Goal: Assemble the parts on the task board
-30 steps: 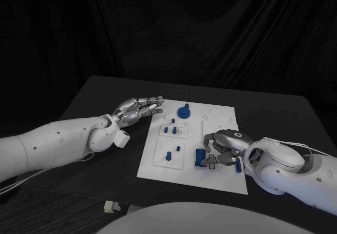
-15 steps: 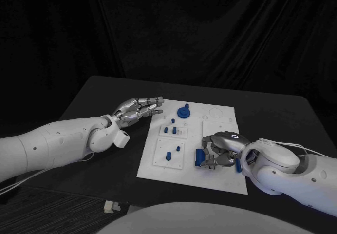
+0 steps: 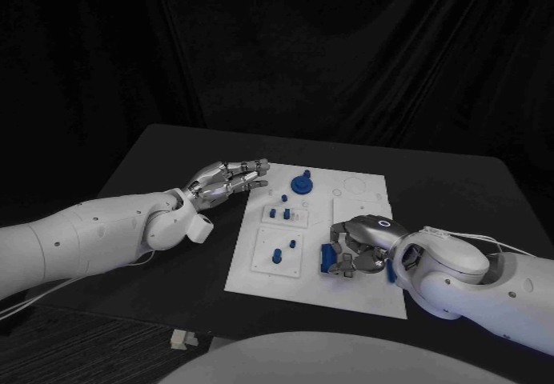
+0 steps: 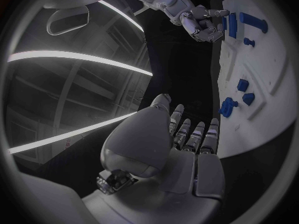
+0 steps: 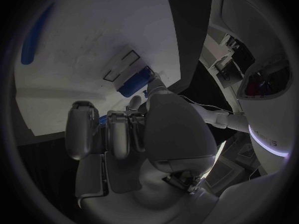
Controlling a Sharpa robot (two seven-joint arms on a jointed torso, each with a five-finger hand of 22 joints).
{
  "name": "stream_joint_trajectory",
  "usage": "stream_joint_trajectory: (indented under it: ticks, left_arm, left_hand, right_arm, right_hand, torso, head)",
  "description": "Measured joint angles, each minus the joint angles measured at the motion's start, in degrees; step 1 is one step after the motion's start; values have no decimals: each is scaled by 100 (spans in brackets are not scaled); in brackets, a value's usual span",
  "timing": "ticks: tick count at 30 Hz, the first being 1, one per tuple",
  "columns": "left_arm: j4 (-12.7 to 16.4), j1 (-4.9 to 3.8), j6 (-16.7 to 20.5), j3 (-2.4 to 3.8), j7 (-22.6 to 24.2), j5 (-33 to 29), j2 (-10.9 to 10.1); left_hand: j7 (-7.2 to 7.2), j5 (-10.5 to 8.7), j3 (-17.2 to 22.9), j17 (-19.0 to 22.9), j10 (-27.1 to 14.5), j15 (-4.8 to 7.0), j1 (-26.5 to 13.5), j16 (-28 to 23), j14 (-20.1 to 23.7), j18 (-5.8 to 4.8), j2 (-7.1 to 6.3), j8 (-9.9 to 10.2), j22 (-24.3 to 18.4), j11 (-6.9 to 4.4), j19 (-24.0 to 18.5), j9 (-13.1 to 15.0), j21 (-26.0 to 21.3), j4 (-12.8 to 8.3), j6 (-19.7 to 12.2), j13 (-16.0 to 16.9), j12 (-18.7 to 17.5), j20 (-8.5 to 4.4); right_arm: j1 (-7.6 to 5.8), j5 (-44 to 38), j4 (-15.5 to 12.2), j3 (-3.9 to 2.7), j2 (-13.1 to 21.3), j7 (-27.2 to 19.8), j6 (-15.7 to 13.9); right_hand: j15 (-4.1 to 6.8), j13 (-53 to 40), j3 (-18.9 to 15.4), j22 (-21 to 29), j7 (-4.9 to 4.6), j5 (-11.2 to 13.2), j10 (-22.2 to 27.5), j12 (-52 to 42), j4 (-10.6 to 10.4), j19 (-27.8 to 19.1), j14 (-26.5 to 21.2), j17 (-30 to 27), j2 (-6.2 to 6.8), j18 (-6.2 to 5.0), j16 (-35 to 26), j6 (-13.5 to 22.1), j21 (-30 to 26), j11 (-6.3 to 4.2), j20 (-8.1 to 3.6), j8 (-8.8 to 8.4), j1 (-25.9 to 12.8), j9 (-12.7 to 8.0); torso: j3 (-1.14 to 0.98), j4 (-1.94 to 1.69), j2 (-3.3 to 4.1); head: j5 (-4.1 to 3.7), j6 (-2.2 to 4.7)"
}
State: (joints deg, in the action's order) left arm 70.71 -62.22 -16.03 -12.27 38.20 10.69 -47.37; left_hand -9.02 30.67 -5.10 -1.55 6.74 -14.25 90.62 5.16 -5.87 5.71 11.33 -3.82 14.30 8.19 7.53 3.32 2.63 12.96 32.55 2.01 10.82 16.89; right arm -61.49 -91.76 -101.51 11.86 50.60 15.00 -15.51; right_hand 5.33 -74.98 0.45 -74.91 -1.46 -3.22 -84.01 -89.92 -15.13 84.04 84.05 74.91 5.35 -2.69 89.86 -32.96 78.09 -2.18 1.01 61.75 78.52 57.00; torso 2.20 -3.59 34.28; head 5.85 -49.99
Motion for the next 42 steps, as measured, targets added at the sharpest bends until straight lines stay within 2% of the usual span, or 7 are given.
stream_joint_trajectory:
  ticks: [5, 16, 25, 30, 32, 35, 42]
  left_arm:
    - [-1, 4, -4, 0, -2, 0, 0]
    - [-2, 16, -14, 0, -5, 0, -9]
    - [-6, 26, -19, 0, -5, 0, -19]
    - [-9, 28, -19, 0, -5, 0, -19]
    - [-11, 28, -19, 0, -4, 0, -17]
    - [-13, 28, -19, 0, -3, 0, -16]
    - [-14, 29, -18, 0, -3, 0, -16]
  left_hand:
    - [0, 0, 0, 0, 0, 0, 0, 0, 0, 0, 0, 0, 0, 0, 0, 0, 0, 0, 0, 0, 0, 0]
    - [0, 0, 16, 1, 0, 0, 0, 0, 0, 0, 0, 0, 0, 0, 43, 0, 0, -16, 0, -1, 0, 1]
    - [0, 0, 16, 1, 0, 0, 0, -1, 0, 1, 0, 0, 0, 0, 42, 0, 22, -16, 0, -1, 0, 1]
    - [0, 0, 16, 1, 18, 0, 0, -1, 0, 0, 0, -25, 19, 17, 42, 0, 22, -16, 0, -1, 25, 1]
    - [0, 0, 16, -3, 21, -20, 0, -1, -20, 1, 0, -27, 19, 20, 42, 0, 22, -16, 0, 3, 26, 1]
    - [0, 0, 16, -4, 21, -20, 0, -2, -21, 1, 0, -27, 19, 21, 42, 0, 22, -16, 0, 4, 26, 1]
    - [-20, 0, 32, -3, 21, -20, 0, 18, -20, 1, 0, -27, 26, 20, 42, 6, 22, 0, 20, 4, 26, 1]
  right_arm:
    - [10, -1, 7, -3, -27, 3, 4]
    - [29, 16, -79, 6, 182, -9, -135]
    - [-503, 521, -214, 1, 655, 5, -579]
    - [-801, 947, -219, 2, 834, 144, -605]
    - [-904, 1143, -179, 2, 878, 286, -502]
    - [-983, 1346, -91, 1, 894, 565, -210]
    - [-1043, 1634, 120, 7, 855, 1282, 891]
  right_hand:
    - [0, 0, -56, 0, 0, 21, 0, 0, -48, 0, 0, 0, 12, 0, 0, 0, -23, 0, 0, 0, -12, 6]
    - [41, 1, -649, 1, 63, 21, 0, 0, -194, -18, 0, 0, 530, 0, 0, -69, -22, -41, -20, -35, -1130, 5]
    - [61, 1, -542, 1, 61, 21, 0, 0, -173, 0, -20, 0, 157, 0, 0, -410, 91, -41, -41, -579, -2381, -365]
    - [61, 1, -851, 1, 45, -277, 0, 0, -165, 0, -20, 0, -631, 0, 0, -1280, 141, -41, -41, -1581, -2753, -1132]
    - [61, 1, -923, -3, 20, -940, 0, 0, -89, 0, -20, 0, -933, 0, 0, -1680, 146, -41, -41, -2327, -2515, -1655]
    - [33, 1, -973, -4, -65, -1447, 1, 0, -111, 0, 4, 0, -1026, 0, 0, -2057, 109, 10, -41, -3192, -2076, -2259]
    - [-46, 2, -1131, -3, -184, -1475, 0, 0, -75, -1, -4, 0, -1063, 0, -89, -2241, -177, 84, 42, -4082, -1730, -2883]
  torso:
    - [0, 0, 0]
    - [0, -1, 0]
    - [1, 1, -1]
    - [1, 3, -4]
    - [1, 3, -4]
    - [1, 3, -4]
    - [1, 0, -7]
  head:
    - [-1, 0]
    - [4, 0]
    - [13, 0]
    - [-2, 0]
    - [-16, 0]
    - [-23, 0]
    - [-32, 0]
